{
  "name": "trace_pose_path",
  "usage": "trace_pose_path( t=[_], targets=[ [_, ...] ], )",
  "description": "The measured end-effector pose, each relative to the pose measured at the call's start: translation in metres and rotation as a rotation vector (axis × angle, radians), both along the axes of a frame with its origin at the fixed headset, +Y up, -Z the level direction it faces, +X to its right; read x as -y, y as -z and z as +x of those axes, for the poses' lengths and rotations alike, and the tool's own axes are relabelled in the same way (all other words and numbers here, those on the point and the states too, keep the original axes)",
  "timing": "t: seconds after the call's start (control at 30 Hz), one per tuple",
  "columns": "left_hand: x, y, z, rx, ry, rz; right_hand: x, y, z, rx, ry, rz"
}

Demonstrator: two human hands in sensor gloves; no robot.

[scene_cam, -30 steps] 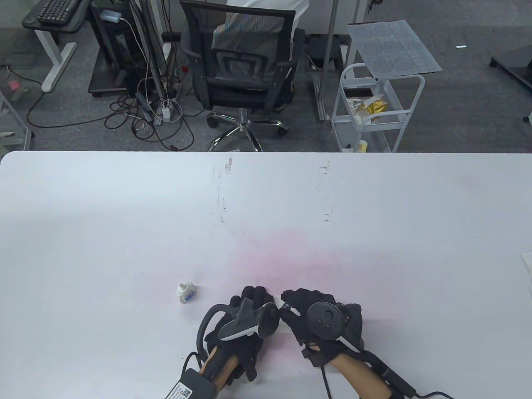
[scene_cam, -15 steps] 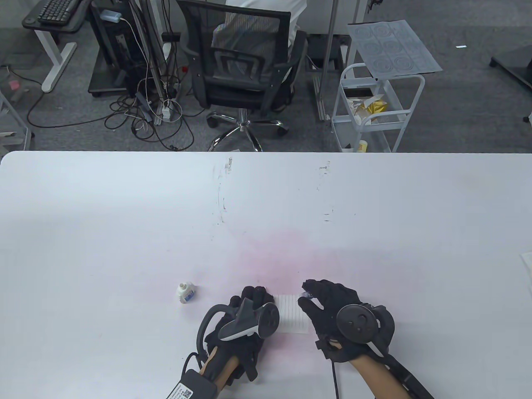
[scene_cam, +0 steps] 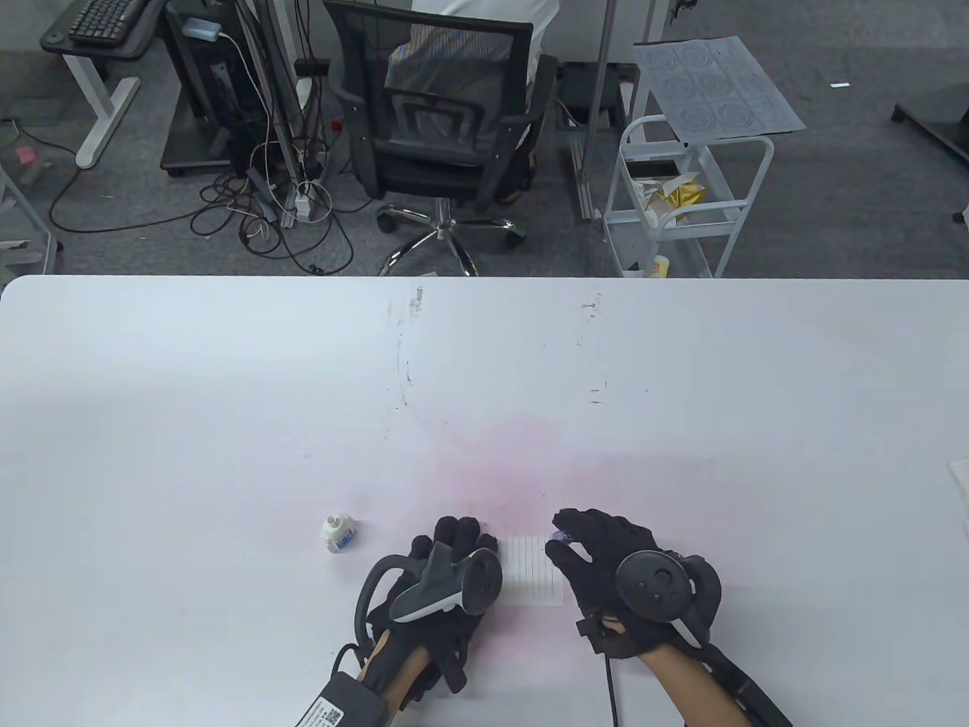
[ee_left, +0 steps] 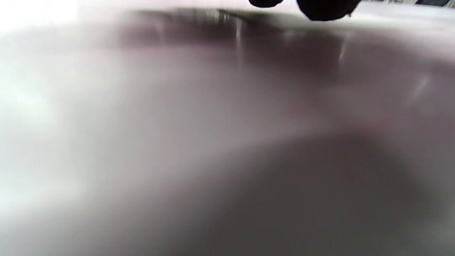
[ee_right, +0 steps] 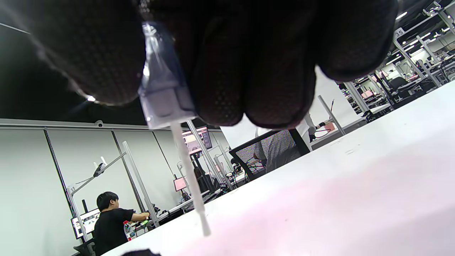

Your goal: Brush correction fluid to cover black text

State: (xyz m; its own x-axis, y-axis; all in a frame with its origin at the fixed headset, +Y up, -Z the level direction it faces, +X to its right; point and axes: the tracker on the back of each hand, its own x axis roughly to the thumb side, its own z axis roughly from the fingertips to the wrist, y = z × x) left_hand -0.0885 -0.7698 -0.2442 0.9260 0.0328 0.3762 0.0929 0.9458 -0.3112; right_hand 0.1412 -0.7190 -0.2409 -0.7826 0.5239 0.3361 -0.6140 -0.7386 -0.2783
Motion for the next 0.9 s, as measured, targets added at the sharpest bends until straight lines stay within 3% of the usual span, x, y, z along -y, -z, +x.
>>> trace_pose_path(
  t=[0.23,0.43,0.73,0.9],
  targets=[
    [-0.047,-0.009,-0.023,-0.038,-0.125,0.214,0.001,0.003,0.000,-0.008,-0.005,-0.009],
    [-0.080,-0.012,-0.068,-0.166,-0.203,0.466,0.001,0.003,0.000,-0.013,-0.008,-0.011],
    [-0.077,-0.006,-0.135,-0.394,-0.376,0.521,0.002,0.002,-0.001,-0.015,-0.009,-0.009],
    [-0.055,0.004,-0.162,-0.499,-0.423,0.422,0.002,0.001,-0.001,-0.015,-0.009,-0.011]
  ],
)
